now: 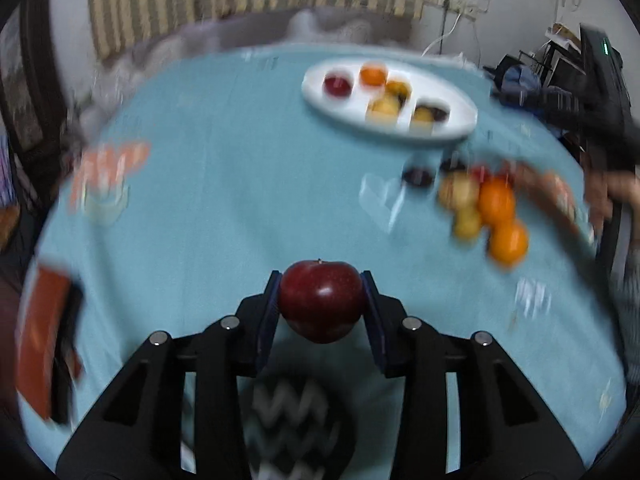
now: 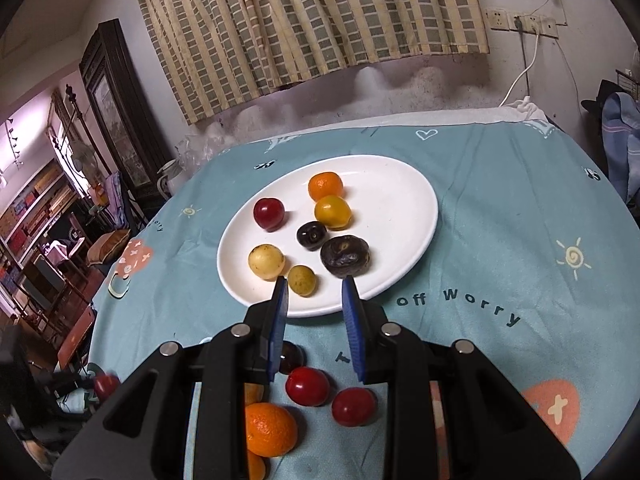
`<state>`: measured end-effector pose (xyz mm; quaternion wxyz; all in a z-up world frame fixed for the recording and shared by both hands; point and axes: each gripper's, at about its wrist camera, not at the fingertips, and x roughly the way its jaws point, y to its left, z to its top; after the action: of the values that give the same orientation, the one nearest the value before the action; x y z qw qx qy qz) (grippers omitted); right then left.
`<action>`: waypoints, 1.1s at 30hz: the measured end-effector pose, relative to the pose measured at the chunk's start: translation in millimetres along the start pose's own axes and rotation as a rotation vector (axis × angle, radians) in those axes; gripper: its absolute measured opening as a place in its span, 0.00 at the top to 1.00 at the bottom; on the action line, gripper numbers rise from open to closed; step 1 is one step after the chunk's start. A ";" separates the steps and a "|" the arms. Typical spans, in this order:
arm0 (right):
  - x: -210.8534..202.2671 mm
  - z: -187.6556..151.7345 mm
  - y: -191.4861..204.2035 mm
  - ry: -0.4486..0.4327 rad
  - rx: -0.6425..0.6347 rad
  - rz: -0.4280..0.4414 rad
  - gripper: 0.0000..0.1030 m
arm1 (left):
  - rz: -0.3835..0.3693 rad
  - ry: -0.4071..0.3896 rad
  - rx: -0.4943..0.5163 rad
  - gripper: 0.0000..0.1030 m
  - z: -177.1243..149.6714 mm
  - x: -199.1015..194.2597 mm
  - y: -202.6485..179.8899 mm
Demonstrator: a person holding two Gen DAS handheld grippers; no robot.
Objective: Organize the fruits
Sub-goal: 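Lower the red plum onto the white plate and open the left gripper, then move both grippers back toward the remaining fruits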
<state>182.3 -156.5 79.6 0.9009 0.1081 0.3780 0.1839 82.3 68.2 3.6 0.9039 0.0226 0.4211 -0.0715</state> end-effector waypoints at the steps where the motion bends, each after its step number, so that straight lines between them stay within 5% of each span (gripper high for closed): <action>1: 0.3 0.4 -2.8 0.000 0.003 -0.004 0.73 | -0.010 -0.032 0.009 0.62 23.2 4.2 -7.6; 6: 0.9 3.3 -18.7 -0.004 0.042 -0.015 0.73 | -0.032 -0.109 0.000 0.62 120.7 55.7 -43.6; 9: 0.9 4.3 -25.2 -0.005 0.055 -0.018 0.73 | -0.026 -0.098 -0.033 0.61 146.4 89.9 -52.3; 10: 1.2 4.4 -26.5 -0.006 0.060 -0.018 0.73 | -0.015 -0.089 -0.047 0.59 150.7 101.0 -53.2; 11: 1.8 4.5 -26.9 -0.004 0.063 -0.015 0.73 | 0.000 -0.075 -0.060 0.43 152.5 111.3 -52.9; 13: 3.1 4.0 -26.2 0.006 0.070 -0.003 0.73 | 0.018 -0.073 -0.096 0.19 148.7 116.5 -48.7; 18: -7.6 4.4 -15.1 -0.006 0.049 0.000 0.73 | 0.012 -0.133 -0.151 0.18 125.8 71.8 -37.6; 22: -32.6 -7.1 -5.1 -0.022 0.037 -0.001 0.73 | 0.011 -0.162 -0.169 0.06 91.7 36.2 -43.4; 25: -53.2 -33.1 -10.0 -0.030 0.059 -0.016 0.60 | 0.027 -0.152 -0.152 0.05 61.3 27.3 -54.5; 26: -60.1 -43.1 -13.6 -0.041 0.072 -0.034 0.42 | 0.028 -0.147 -0.143 0.05 53.8 27.3 -56.5; 30: -66.5 -68.8 -22.1 -0.037 0.080 -0.073 0.40 | 0.044 -0.135 -0.157 0.05 30.8 36.8 -51.0; 33: -59.9 -68.2 -20.9 -0.022 0.077 -0.064 0.40 | -0.019 -0.104 -0.239 0.05 27.2 46.5 -30.0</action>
<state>99.6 -196.5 64.0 0.9055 0.1327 0.3784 0.1391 128.0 30.7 -13.9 0.9201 -0.0928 0.3793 -0.0305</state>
